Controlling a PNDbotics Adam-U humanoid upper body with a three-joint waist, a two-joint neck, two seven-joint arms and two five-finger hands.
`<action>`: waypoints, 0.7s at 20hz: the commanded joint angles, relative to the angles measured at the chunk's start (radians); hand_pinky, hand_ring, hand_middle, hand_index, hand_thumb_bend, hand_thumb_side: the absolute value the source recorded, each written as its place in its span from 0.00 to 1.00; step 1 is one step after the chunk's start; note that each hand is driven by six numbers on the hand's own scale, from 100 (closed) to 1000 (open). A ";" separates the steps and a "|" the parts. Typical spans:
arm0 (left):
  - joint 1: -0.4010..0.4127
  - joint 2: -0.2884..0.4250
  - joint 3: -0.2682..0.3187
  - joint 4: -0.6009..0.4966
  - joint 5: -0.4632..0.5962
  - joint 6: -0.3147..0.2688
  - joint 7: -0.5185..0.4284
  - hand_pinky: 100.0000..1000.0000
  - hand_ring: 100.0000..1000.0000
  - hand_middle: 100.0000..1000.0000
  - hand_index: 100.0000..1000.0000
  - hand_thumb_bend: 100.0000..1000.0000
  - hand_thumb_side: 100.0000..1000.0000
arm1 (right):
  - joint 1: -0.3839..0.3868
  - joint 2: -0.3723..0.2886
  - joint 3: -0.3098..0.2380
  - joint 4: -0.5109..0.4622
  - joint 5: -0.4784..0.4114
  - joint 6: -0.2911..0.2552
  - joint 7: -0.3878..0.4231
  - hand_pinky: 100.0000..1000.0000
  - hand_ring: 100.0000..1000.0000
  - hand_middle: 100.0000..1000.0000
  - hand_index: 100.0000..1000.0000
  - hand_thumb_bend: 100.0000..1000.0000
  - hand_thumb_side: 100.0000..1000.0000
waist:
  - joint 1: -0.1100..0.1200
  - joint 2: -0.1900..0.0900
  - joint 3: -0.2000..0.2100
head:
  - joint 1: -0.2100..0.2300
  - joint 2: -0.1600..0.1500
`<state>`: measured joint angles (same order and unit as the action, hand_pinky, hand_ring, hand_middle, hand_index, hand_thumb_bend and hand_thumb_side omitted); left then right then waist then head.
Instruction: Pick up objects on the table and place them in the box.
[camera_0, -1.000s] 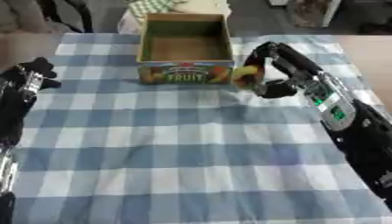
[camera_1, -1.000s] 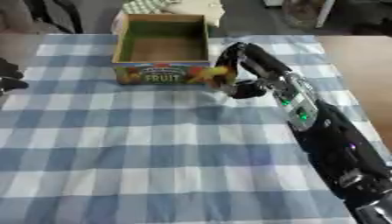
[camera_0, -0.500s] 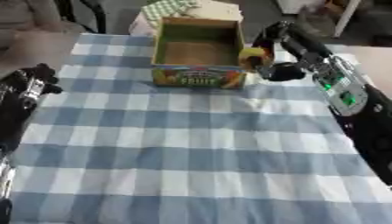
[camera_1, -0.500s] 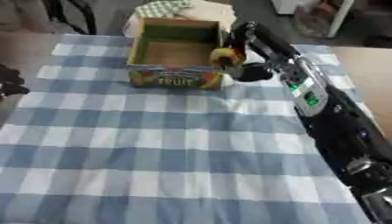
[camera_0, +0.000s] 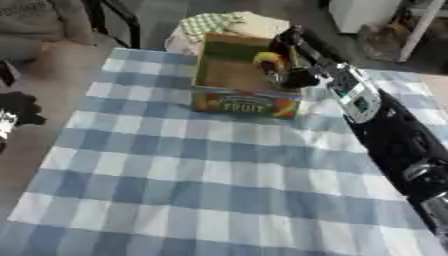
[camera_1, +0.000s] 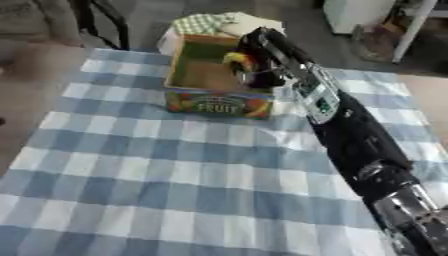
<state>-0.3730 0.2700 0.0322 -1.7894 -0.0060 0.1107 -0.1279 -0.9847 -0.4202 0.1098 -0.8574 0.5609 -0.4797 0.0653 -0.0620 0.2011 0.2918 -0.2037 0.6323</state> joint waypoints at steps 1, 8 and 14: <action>-0.024 -0.001 -0.012 -0.025 0.006 -0.004 -0.016 0.79 0.55 0.52 0.65 0.24 0.61 | -0.033 -0.034 -0.034 0.035 0.044 0.005 -0.035 0.81 0.46 0.11 0.28 0.00 0.00 | 0.004 -0.011 0.015 | -0.047 -0.022; -0.031 -0.006 -0.019 -0.026 0.004 -0.004 -0.026 0.79 0.55 0.52 0.65 0.25 0.61 | -0.043 -0.025 -0.067 0.120 0.222 0.077 -0.206 0.83 0.58 0.31 0.48 0.00 0.00 | 0.000 0.004 0.037 | -0.087 -0.027; -0.032 -0.009 -0.020 -0.026 0.001 -0.003 -0.030 0.79 0.55 0.52 0.65 0.25 0.61 | -0.039 -0.013 -0.067 0.145 0.324 0.115 -0.267 0.89 0.75 0.72 0.82 0.00 0.00 | -0.003 0.010 0.035 | -0.087 -0.030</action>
<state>-0.3890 0.2547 0.0139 -1.7926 -0.0009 0.1092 -0.1546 -1.0024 -0.4178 0.0492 -0.7084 0.8621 -0.3687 -0.1899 -0.0703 0.2254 0.3270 -0.2884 0.6134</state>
